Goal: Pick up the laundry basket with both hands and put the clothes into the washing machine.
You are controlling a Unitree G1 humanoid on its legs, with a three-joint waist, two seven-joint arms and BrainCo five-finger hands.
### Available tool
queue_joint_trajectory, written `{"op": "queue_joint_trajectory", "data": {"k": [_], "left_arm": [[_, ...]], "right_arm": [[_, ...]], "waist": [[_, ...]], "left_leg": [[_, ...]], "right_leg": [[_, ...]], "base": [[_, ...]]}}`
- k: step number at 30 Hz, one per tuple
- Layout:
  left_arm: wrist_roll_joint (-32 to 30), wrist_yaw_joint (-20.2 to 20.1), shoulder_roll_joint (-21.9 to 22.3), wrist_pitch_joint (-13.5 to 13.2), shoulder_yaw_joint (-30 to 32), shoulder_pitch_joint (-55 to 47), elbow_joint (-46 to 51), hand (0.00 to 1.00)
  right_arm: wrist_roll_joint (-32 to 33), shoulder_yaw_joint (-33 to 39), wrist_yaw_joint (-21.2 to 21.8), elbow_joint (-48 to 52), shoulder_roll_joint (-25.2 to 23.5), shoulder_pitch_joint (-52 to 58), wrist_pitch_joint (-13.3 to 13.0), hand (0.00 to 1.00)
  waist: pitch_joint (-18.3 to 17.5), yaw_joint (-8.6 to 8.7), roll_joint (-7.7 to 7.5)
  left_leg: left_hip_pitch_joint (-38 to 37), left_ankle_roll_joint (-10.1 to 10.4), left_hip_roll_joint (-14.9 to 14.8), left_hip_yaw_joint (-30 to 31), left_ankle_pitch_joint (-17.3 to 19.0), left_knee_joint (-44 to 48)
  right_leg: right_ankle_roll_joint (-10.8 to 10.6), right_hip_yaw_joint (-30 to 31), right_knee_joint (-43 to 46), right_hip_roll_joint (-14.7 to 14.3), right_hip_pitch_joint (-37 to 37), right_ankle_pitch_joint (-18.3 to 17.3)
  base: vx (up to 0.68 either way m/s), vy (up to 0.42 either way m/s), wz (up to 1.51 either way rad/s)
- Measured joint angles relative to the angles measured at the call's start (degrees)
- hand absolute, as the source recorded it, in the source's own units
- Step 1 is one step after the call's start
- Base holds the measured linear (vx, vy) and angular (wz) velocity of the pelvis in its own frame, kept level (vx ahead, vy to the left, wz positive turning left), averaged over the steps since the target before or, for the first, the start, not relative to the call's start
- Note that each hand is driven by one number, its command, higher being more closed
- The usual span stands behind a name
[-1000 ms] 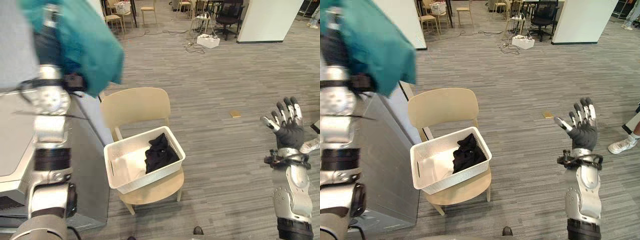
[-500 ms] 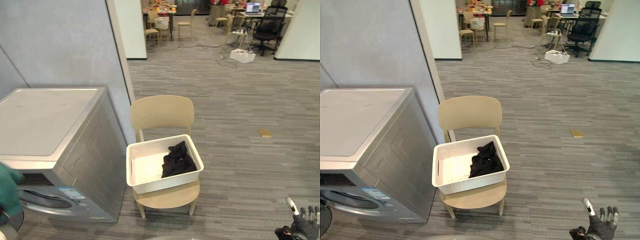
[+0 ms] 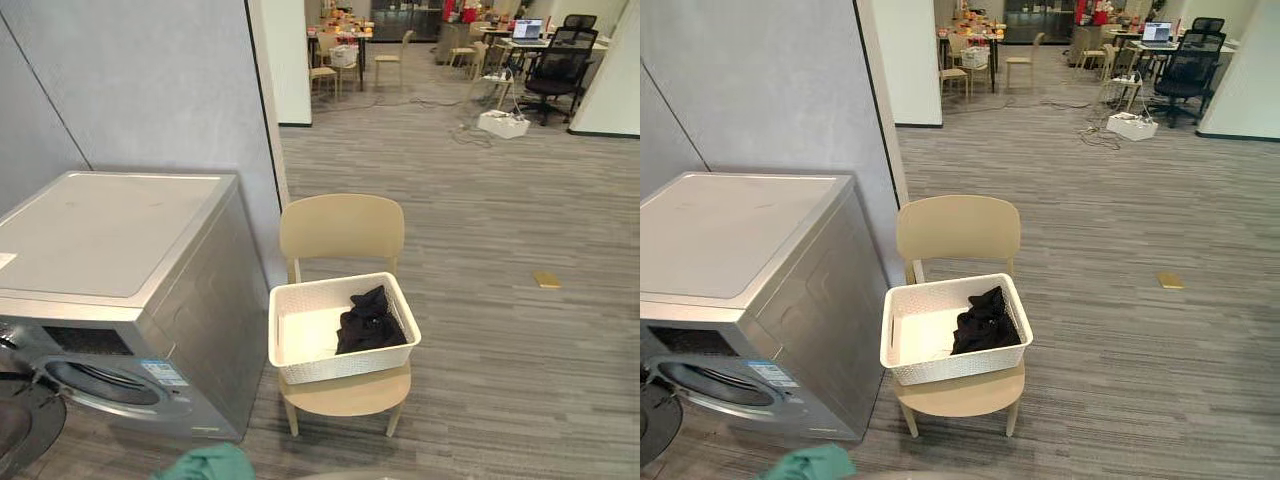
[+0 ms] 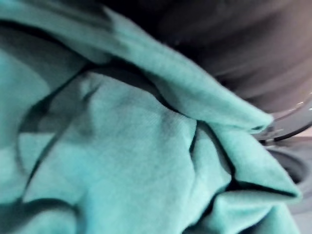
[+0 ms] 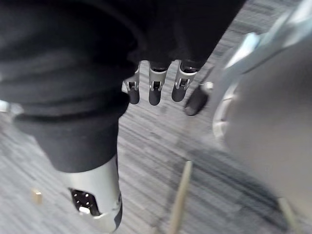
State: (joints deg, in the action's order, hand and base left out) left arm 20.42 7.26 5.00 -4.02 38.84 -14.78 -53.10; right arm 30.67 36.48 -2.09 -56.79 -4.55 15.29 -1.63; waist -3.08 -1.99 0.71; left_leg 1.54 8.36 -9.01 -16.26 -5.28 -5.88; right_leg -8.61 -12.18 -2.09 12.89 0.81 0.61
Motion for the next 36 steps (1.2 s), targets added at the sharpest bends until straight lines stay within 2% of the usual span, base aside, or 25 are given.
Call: {"op": "queue_joint_trajectory", "data": {"k": [4, 6, 7, 9, 11, 12, 13, 14, 15, 16, 17, 18, 19, 20, 21, 22, 23, 24, 25, 29, 32, 33, 34, 35, 36], "left_arm": [[-2.82, -2.1, -0.11, 0.57, -0.58, 1.46, -3.34, 1.0], [-3.05, -2.19, 0.35, 0.27, -1.69, 3.39, -3.08, 1.0], [-3.05, -2.11, 0.44, 0.23, -1.9, 4.17, -3.02, 1.0], [-2.97, -1.94, 0.57, -0.09, -3.22, 7.64, -2.33, 1.0], [-2.96, -1.8, 0.56, -0.26, -4.82, 8.97, -2.0, 1.0], [-2.97, -1.8, 0.64, -0.27, -5.01, 8.99, -1.85, 1.0], [-3.02, -1.71, 0.66, -0.27, -6.03, 9.14, -1.42, 1.0], [-3.08, -1.73, -0.05, -0.28, -6.68, 9.38, -1.07, 1.0], [-3.08, -1.74, -0.2, -0.2, -6.5, 9.91, -0.6, 1.0], [-3.08, -1.2, 0.21, -0.02, -5.25, 9.46, -0.63, 1.0], [-3.12, -0.97, 0.31, 0.04, -4.51, 8.78, -1.36, 1.0], [-3.2, -0.9, 0.31, 0.04, -4.31, 8.49, -1.94, 1.0], [-3.24, -0.93, 0.25, 0.3, -4.44, 8.62, -3.1, 1.0], [-3.79, -1.14, -0.37, 0.51, -5.11, 9.17, -3.06, 1.0], [-3.9, -1.14, -1.06, 0.39, -5.74, 9.48, -3.3, 1.0], [-4.43, -1.0, -2.6, 0.37, -5.93, 11.37, -4.25, 1.0], [-4.71, -1.02, -3.28, 0.78, -5.71, 11.76, -5.73, 1.0], [-5.25, -1.18, -2.98, 1.6, -5.78, 12.23, -6.97, 1.0], [-5.38, -1.12, -3.06, 1.66, -7.94, 11.75, -6.89, 1.0], [-6.65, -2.22, -5.09, 1.31, -17.43, 10.02, -6.26, 1.0], [-7.27, -2.32, -5.07, 1.08, -19.24, 9.56, -5.63, 1.0], [-7.57, -2.32, -5.07, 0.85, -19.45, 8.97, -5.5, 1.0], [-7.68, -2.33, -5.32, 0.58, -20.62, 8.32, -5.45, 1.0], [-7.78, -2.34, -5.45, 0.42, -21.02, 8.06, -5.48, 1.0], [-8.48, -2.35, -5.22, 0.36, -21.27, 7.57, -5.49, 1.0]], "right_arm": [[-3.96, 0.82, 0.8, -5.0, 1.33, -5.15, 0.45, 0.0], [-4.92, -5.61, 0.94, -5.2, 2.96, -7.97, 0.29, 0.0], [-5.61, -7.46, 1.03, -5.19, 3.89, -8.53, 0.19, 0.0], [-6.92, -12.41, 0.8, -4.81, 5.73, -10.76, -0.3, 0.0], [-8.21, -14.89, 0.59, -4.54, 6.54, -12.38, -0.45, 0.0], [-8.8, -16.31, 0.33, -3.62, 6.43, -13.71, -0.45, 0.0], [-8.77, -17.18, -0.12, -1.91, 6.58, -15.22, -0.57, 0.0], [-8.76, -17.25, -0.22, -1.43, 5.79, -16.07, -0.67, 0.0], [-8.75, -17.07, -0.23, -0.94, 5.62, -17.25, -0.87, 0.0], [-8.73, -17.03, -0.22, -0.13, 5.45, -17.59, -1.28, 0.0], [-8.72, -16.1, -0.21, 0.39, 5.59, -17.5, -1.5, 0.0], [-8.7, -15.27, -0.26, 0.24, 5.54, -17.33, -1.45, 0.0], [-8.64, -13.22, -0.32, 0.16, 6.12, -16.97, -1.43, 0.0], [-8.6, -10.9, -0.41, -1.23, 6.01, -16.63, -0.76, 0.0], [-8.59, -9.83, -0.39, -2.3, 6.26, -16.69, -0.46, 0.0], [-8.57, -8.82, -0.5, -4.15, 5.74, -16.33, -0.32, 0.0], [-8.48, -7.65, -0.49, -5.0, 6.05, -16.07, -0.43, 0.0], [-8.44, -5.5, -0.76, -6.91, 6.37, -16.37, -0.07, 0.0], [-8.47, -5.23, -0.88, -8.03, 6.34, -15.26, 0.37, 0.0], [-9.03, -6.43, -0.39, -8.88, 5.24, -14.92, 1.82, 0.0], [-9.25, -8.27, -0.44, -8.24, 6.11, -15.65, 2.07, 0.0], [-9.07, -8.25, -0.44, -7.55, 6.35, -15.57, 2.05, 0.0], [-8.65, -8.11, -0.49, -6.94, 6.48, -14.59, 2.0, 0.0], [-8.65, -8.09, -0.47, -6.78, 6.52, -13.96, 1.86, 0.0], [-8.65, -8.08, -0.3, -5.09, 6.63, -12.43, 1.36, 0.0]], "waist": [[5.23, -0.3, -0.19], [7.25, -0.44, 0.08], [7.4, -0.38, 0.31], [9.28, -0.55, 1.14], [10.26, -0.75, 1.4], [10.39, -0.94, 1.37], [10.52, -1.07, 1.25], [11.04, -1.06, -0.09], [11.51, -2.27, -0.87], [11.08, -2.15, -0.54], [10.87, -2.01, 0.36], [10.65, -1.93, 0.73], [9.95, -1.68, 1.67], [9.37, -1.04, 1.27], [9.0, -0.26, 0.93], [8.8, 1.65, -0.71], [8.84, 2.2, -0.1], [9.05, 1.72, 0.0], [9.16, 1.39, -0.27], [8.41, 1.13, -0.23], [8.63, 1.13, -0.39], [8.67, 1.19, -0.37], [8.79, 1.26, -0.52], [8.9, 1.35, -0.65], [8.78, 1.43, 0.43]], "left_leg": [[-0.04, 0.0, -0.14, 0.39, 0.0, 0.02], [2.13, 0.4, -1.02, 2.36, -0.99, 0.44], [3.25, 0.52, -1.1, 3.34, -2.29, 0.75], [7.15, -1.05, -1.46, 8.92, -5.43, 2.48], [8.3, -1.09, -1.02, 12.7, -7.14, 2.09], [8.51, -1.13, -0.53, 14.0, -9.44, 1.4], [9.85, -0.37, 0.42, 15.14, -14.01, 0.09], [11.01, -0.17, 0.83, 15.26, -14.59, 1.51], [13.71, -3.43, 1.15, 12.12, -7.31, 11.49], [16.65, -7.36, -0.38, 8.34, 3.17, 27.96], [16.36, -8.11, -3.4, 5.72, 8.64, 38.8], [15.64, -8.42, -5.12, 4.1, 9.95, 41.55], [16.08, -8.53, -5.97, 1.32, 10.46, 40.86], [14.95, -9.61, -2.48, 1.76, 9.49, 33.86], [13.77, -8.87, -1.38, 2.88, 8.53, 28.09], [11.66, -6.85, 0.24, 3.59, 7.53, 19.67], [11.54, -6.52, -0.45, 1.4, 9.24, 19.56], [8.83, -5.15, 0.98, 0.61, 6.63, 14.28], [5.28, -5.54, 2.88, 1.16, 4.31, 9.6], [-0.86, -6.78, 7.04, 4.7, 0.46, 0.37], [-1.33, -7.23, 10.12, 6.16, 0.64, 0.34], [-2.18, -8.45, 11.75, 7.67, 1.54, 0.1], [-2.93, -9.75, 13.42, 9.5, 2.05, 0.07], [-3.52, -10.26, 14.06, 11.07, 2.38, 0.15], [-4.59, -10.62, 14.28, 13.6, 2.64, 0.42]], "right_leg": [[0.0, 1.24, 1.94, -0.27, -1.2, -0.01], [-0.2, -0.03, 5.66, -0.45, -3.41, -0.45], [-0.09, -0.93, 7.26, -0.69, -4.44, -1.34], [0.09, -5.9, 12.88, -0.46, -6.34, -4.22], [0.32, -10.38, 16.83, 0.54, -6.18, -7.3], [0.64, -12.89, 18.49, 1.15, -5.74, -8.65], [1.62, -15.52, 18.2, 2.21, -4.99, -8.83], [1.83, -17.21, 17.29, 3.31, -4.52, -8.66], [1.94, -18.44, 17.08, 4.37, -4.34, -7.82], [1.61, -20.41, 16.95, 5.2, -2.63, -7.4], [1.58, -22.35, 17.06, 5.3, -0.8, -7.37], [1.41, -23.49, 17.11, 5.31, 0.17, -7.27], [1.01, -26.1, 18.23, 4.99, 1.27, -6.99], [1.65, -26.82, 19.37, 5.69, -0.64, -7.4], [1.04, -26.42, 16.89, 3.59, -0.98, -8.9], [2.62, -25.68, 7.17, 0.07, 0.3, -4.74], [1.14, -28.11, 5.94, -0.36, 2.22, -2.72], [1.79, -30.52, 7.49, 0.83, 2.68, -2.25], [2.08, -31.85, 9.38, 2.33, 4.08, -1.96], [2.33, -33.36, 13.27, 6.04, 6.82, -1.77], [2.35, -33.47, 18.22, 10.5, 6.59, -1.78], [2.49, -33.41, 22.27, 12.96, 6.72, -1.86], [5.89, -31.97, 27.59, 15.9, 6.69, -1.81], [8.83, -29.74, 30.33, 16.83, 6.29, -1.16], [13.35, -21.14, 35.03, 16.15, 3.2, -0.11]], "base": [[0.04, 0.002, -0.04], [0.0, -0.042, 0.29], [0.04, -0.046, 0.56], [0.06, -0.106, 1.17], [0.02, -0.114, 1.26], [-0.03, -0.086, 1.15], [-0.06, -0.062, 1.15], [-0.05, -0.025, 0.82], [-0.02, 0.003, 0.58], [-0.05, 0.036, 0.55], [-0.05, 0.056, 0.56], [-0.05, 0.138, 0.65], [0.01, 0.141, 1.07], [0.0, 0.109, 1.31], [-0.07, 0.007, 1.76], [-0.05, -0.033, 1.63], [0.0, 0.036, 1.64], [0.06, 0.155, 1.1], [0.04, 0.175, 0.75], [0.02, 0.124, 0.57], [0.01, 0.132, 0.36], [0.02, 0.204, 0.61], [0.02, 0.167, 0.8], [0.08, 0.152, 1.06], [0.1, 0.11, 1.0]]}}
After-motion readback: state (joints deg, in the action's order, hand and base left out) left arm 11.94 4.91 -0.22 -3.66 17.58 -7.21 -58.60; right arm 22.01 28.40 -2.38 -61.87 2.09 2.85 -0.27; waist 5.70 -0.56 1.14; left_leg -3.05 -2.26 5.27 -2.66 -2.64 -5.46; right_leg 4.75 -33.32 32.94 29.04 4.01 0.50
